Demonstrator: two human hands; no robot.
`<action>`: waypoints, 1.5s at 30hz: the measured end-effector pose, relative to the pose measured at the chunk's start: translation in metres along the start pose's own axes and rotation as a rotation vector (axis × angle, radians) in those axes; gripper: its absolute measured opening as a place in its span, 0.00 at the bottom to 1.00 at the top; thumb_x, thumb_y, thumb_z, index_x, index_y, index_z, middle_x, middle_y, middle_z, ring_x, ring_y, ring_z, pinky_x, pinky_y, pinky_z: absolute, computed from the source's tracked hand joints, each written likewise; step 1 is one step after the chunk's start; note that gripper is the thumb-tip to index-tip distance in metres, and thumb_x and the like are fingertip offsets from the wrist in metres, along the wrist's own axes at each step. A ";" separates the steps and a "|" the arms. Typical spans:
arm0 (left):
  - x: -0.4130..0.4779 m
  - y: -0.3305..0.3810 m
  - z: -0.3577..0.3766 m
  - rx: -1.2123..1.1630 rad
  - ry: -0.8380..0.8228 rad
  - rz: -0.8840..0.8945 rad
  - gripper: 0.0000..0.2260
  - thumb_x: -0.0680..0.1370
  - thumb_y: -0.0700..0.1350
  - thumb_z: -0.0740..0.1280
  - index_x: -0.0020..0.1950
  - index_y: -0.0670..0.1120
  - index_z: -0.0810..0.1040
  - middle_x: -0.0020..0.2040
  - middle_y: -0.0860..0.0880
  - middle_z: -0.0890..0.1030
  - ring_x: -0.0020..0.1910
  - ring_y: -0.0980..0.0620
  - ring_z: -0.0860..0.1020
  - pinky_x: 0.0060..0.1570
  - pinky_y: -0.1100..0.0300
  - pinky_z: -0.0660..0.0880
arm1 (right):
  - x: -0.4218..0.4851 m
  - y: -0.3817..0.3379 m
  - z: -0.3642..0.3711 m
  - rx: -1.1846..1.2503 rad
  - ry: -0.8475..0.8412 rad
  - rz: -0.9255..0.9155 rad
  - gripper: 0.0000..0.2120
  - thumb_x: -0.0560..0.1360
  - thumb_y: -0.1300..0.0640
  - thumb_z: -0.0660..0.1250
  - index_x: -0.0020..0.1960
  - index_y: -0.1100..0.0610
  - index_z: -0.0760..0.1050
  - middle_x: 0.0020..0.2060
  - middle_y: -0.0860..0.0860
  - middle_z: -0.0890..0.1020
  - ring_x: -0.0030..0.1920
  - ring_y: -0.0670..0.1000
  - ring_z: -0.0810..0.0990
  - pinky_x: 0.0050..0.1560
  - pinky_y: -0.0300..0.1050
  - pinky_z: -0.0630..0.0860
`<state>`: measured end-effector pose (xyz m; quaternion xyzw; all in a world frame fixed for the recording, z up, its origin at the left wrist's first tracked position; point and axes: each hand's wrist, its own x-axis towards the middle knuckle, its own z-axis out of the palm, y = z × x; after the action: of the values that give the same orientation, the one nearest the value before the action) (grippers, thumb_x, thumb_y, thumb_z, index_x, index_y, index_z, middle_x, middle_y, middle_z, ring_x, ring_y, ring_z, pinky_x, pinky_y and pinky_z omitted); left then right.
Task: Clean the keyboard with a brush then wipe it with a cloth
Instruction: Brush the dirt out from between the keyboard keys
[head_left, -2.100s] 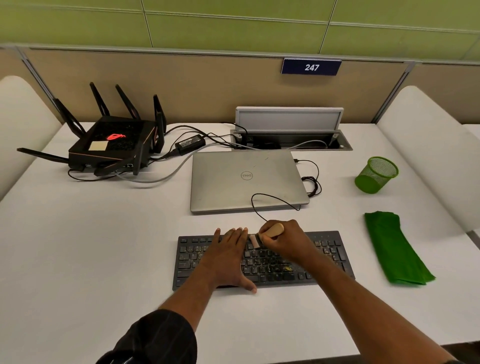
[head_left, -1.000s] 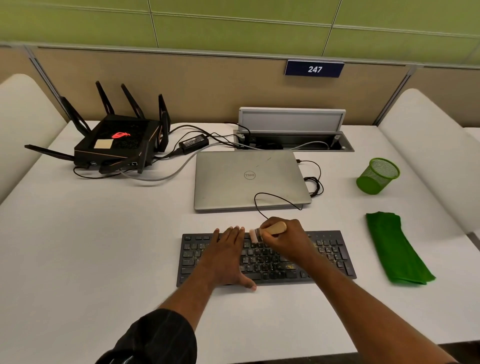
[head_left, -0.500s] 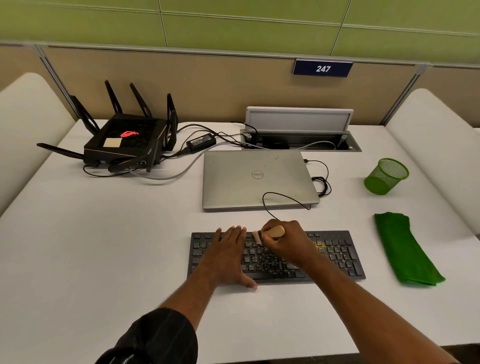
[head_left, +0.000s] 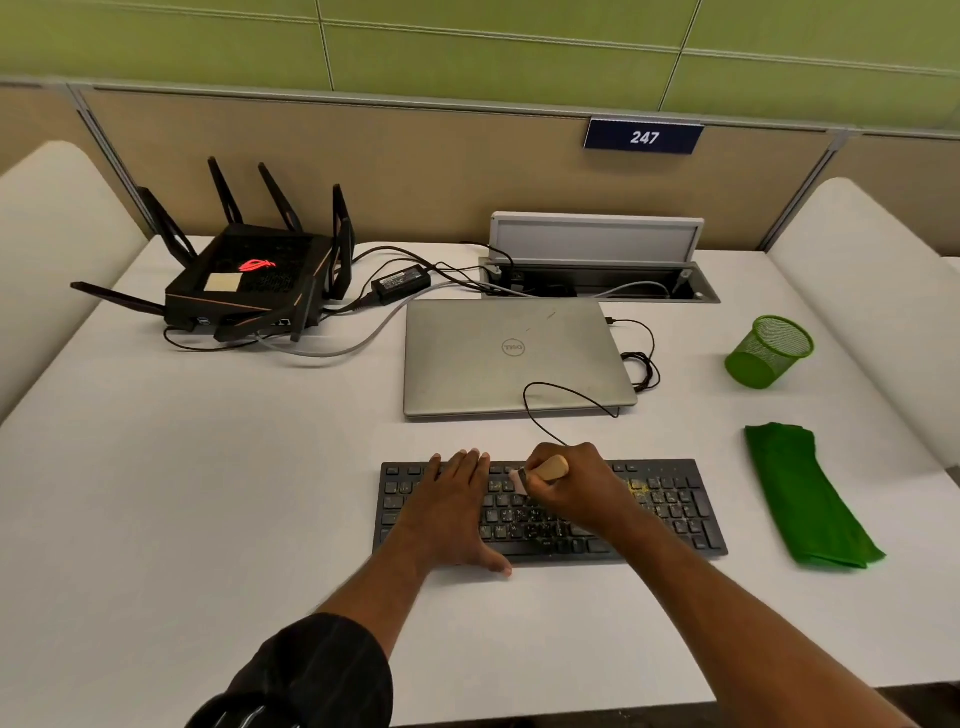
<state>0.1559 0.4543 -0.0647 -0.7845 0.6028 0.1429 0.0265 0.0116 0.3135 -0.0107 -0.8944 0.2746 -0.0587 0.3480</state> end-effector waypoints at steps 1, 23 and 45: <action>0.000 0.000 0.000 0.001 -0.001 -0.001 0.63 0.64 0.80 0.66 0.83 0.42 0.42 0.84 0.43 0.46 0.82 0.45 0.45 0.80 0.42 0.45 | 0.001 0.000 0.000 0.003 0.005 -0.005 0.03 0.75 0.57 0.69 0.44 0.53 0.81 0.35 0.46 0.83 0.33 0.46 0.79 0.31 0.35 0.71; -0.005 -0.002 0.000 -0.017 0.023 -0.021 0.62 0.65 0.79 0.67 0.83 0.43 0.43 0.84 0.44 0.48 0.82 0.45 0.46 0.80 0.43 0.44 | 0.007 -0.012 0.015 0.079 0.090 0.024 0.04 0.76 0.55 0.69 0.47 0.53 0.81 0.38 0.46 0.84 0.36 0.44 0.80 0.36 0.37 0.76; -0.010 -0.010 0.001 -0.005 0.029 -0.028 0.62 0.64 0.79 0.66 0.83 0.43 0.45 0.83 0.44 0.49 0.82 0.46 0.46 0.79 0.41 0.44 | 0.010 -0.022 0.018 0.096 0.062 0.002 0.03 0.76 0.57 0.68 0.48 0.54 0.81 0.38 0.46 0.84 0.36 0.44 0.80 0.34 0.39 0.75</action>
<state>0.1633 0.4667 -0.0642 -0.7951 0.5916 0.1326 0.0177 0.0351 0.3327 -0.0107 -0.8741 0.2832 -0.0992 0.3819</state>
